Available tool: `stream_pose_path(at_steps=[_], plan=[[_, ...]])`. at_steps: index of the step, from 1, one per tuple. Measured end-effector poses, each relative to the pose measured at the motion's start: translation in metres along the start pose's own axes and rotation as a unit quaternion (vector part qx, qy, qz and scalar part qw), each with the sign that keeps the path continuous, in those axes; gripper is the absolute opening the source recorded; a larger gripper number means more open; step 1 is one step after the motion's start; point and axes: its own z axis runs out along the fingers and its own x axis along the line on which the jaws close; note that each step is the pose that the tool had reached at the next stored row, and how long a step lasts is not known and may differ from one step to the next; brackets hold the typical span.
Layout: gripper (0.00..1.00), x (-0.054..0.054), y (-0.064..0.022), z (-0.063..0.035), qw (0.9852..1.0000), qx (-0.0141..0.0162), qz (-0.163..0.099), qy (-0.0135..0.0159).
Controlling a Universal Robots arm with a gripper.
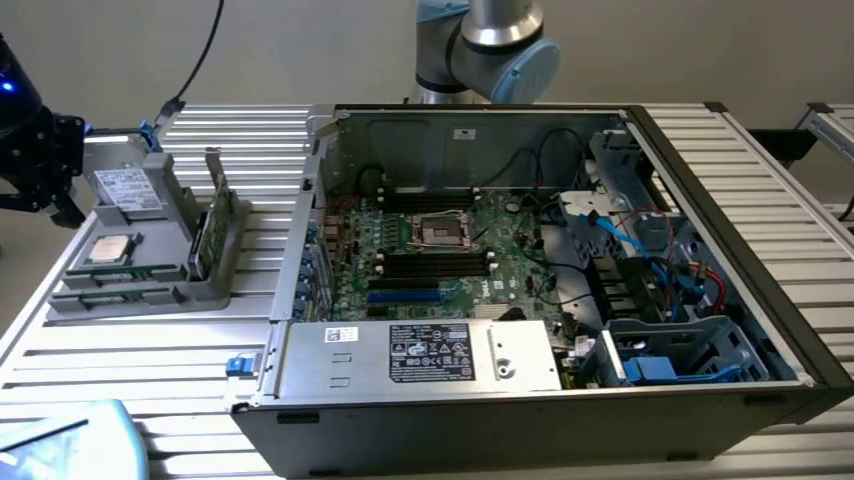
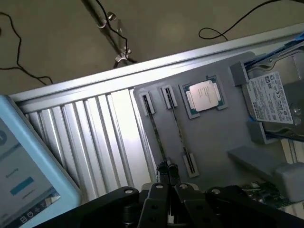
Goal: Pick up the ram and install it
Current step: 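Pick up the ram and move it above insertion slot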
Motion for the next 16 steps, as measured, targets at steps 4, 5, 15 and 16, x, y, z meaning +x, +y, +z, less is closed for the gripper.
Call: stream_pose_path(at_steps=[4, 5, 15, 16], plan=[[0.1, 0.0, -0.0002, 0.0041, 0.9994, -0.0001, -0.036, 0.0013], [0.1, 0.0, -0.0003, 0.0051, 0.999, -0.0001, -0.045, 0.0016], [0.1, 0.0, -0.0005, 0.0137, 0.9918, -0.0005, -0.128, 0.0049], [0.1, 0.0, -0.0006, 0.0137, 0.9918, -0.0005, -0.128, 0.005]])
